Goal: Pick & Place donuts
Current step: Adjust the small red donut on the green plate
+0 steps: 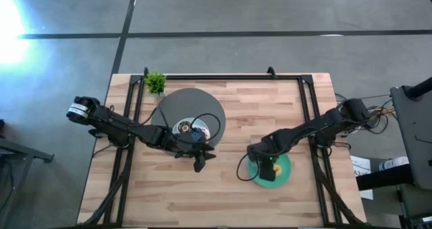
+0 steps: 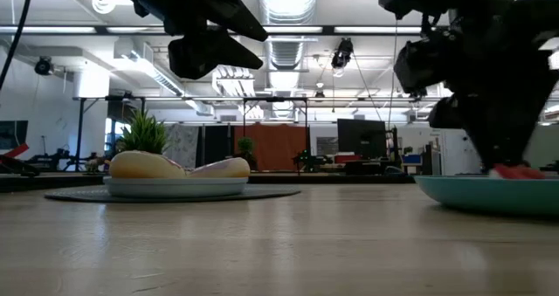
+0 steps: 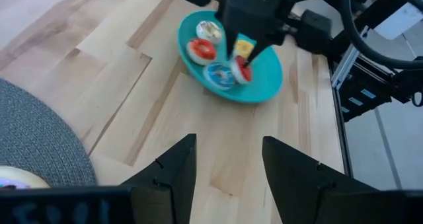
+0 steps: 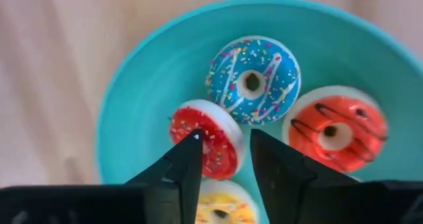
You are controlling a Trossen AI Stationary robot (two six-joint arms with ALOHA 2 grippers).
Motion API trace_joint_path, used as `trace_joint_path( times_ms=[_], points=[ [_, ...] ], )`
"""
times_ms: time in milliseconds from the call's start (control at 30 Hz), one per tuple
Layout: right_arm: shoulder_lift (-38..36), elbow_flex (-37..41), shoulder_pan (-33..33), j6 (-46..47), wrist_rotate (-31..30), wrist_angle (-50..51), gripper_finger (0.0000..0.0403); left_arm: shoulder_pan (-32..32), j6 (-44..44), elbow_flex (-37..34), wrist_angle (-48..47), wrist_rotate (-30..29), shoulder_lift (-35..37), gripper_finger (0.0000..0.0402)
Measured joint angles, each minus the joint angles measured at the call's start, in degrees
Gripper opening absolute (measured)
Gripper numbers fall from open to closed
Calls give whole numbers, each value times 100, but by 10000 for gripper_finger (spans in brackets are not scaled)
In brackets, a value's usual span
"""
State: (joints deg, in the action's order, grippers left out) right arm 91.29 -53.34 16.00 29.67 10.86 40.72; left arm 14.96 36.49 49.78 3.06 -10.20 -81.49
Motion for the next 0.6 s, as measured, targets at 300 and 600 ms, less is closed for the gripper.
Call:
trace_joint_path(
  times_ms=[300,600],
  points=[
    [43,9,64,-333,522,-82,114,0,0,-33,-59,0,0,146],
    [354,66,76,315,873,220,111,-2,0,-33,-64,0,0,146]
  ],
)
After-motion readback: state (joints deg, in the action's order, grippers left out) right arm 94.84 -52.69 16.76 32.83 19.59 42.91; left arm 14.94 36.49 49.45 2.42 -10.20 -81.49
